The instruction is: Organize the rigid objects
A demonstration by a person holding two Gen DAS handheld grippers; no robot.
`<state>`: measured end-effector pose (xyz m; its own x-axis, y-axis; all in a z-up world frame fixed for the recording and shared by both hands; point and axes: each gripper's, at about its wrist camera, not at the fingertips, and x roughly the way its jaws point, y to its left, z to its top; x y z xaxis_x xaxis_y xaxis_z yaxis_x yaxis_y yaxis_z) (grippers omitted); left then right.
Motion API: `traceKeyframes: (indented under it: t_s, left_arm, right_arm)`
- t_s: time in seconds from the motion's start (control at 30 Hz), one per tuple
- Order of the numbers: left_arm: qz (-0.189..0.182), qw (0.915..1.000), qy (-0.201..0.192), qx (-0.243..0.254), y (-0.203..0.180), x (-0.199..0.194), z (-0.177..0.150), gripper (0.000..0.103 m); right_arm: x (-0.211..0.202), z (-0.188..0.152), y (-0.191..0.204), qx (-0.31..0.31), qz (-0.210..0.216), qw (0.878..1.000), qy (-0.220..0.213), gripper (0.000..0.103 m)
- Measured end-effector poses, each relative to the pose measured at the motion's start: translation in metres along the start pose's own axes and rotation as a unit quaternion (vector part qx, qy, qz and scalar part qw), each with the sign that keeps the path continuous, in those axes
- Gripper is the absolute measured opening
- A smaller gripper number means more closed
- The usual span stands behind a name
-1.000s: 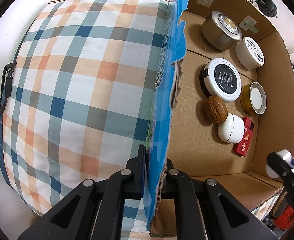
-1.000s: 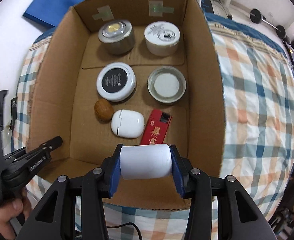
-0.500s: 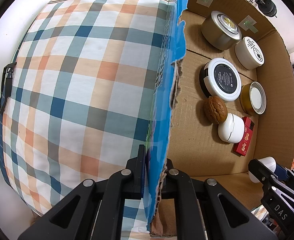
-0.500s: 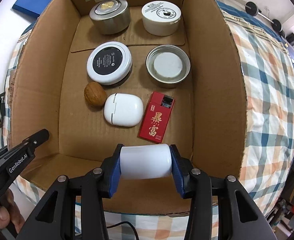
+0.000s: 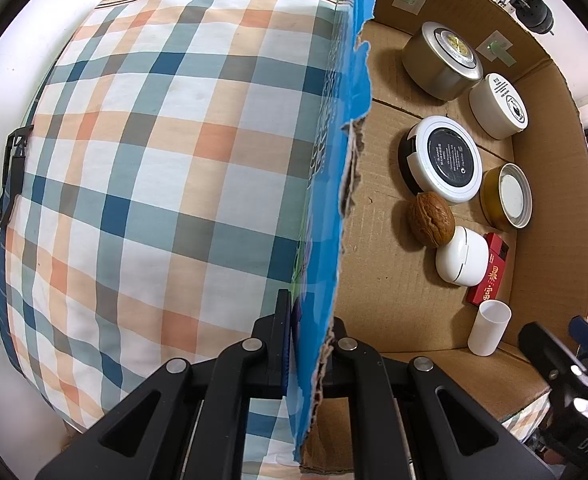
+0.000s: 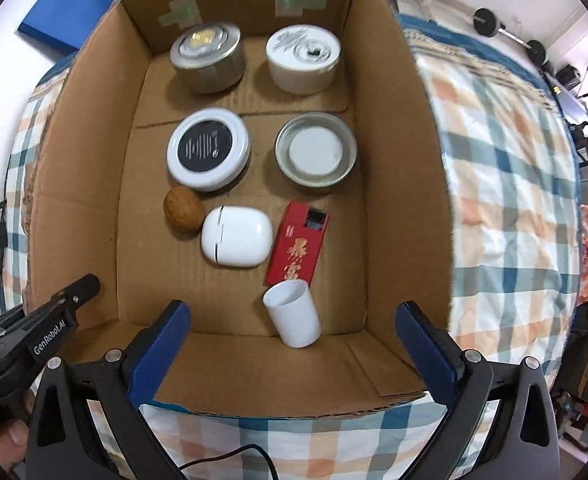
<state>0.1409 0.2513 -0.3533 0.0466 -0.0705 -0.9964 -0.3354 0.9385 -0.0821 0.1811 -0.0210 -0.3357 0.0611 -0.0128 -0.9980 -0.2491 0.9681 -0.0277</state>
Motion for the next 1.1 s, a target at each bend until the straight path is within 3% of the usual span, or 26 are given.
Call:
traceKeyframes:
  t_s: [0.23,0.37,0.57,0.63,0.73,0.8,1.1]
  left_arm:
    - [0.006,1.0000,0.000,0.001,-0.002,-0.004,-0.001,0.005]
    - [0.017,0.9998,-0.007,-0.005,-0.004,-0.023,-0.003,0.011]
    - [0.050,0.9968,-0.062,0.012,-0.014,-0.070,-0.008,0.039]
    - [0.050,0.9955,-0.080,0.015,-0.019,-0.086,-0.009,0.064]
    - [0.056,0.9930,-0.101,0.022,-0.028,-0.106,-0.013,0.090]
    - [0.056,0.9921,-0.108,0.029,-0.032,-0.119,-0.016,0.095]
    - [0.045,0.9817,-0.172,0.068,-0.073,-0.197,-0.051,0.095]
  right_arm:
    - [-0.015,0.004,-0.007,0.015,-0.001,1.000,-0.021,0.103]
    - [-0.026,0.005,-0.012,0.021,0.004,0.999,-0.028,0.103]
    - [-0.046,-0.002,-0.025,0.029,0.019,0.999,-0.040,0.103]
    - [-0.053,-0.005,-0.030,0.032,0.022,0.998,-0.043,0.103]
    - [-0.064,-0.011,-0.037,0.030,0.026,0.998,-0.047,0.103]
    - [-0.072,-0.015,-0.043,0.031,0.030,0.998,-0.051,0.103]
    - [-0.150,-0.049,-0.069,0.031,0.066,0.992,-0.099,0.103]
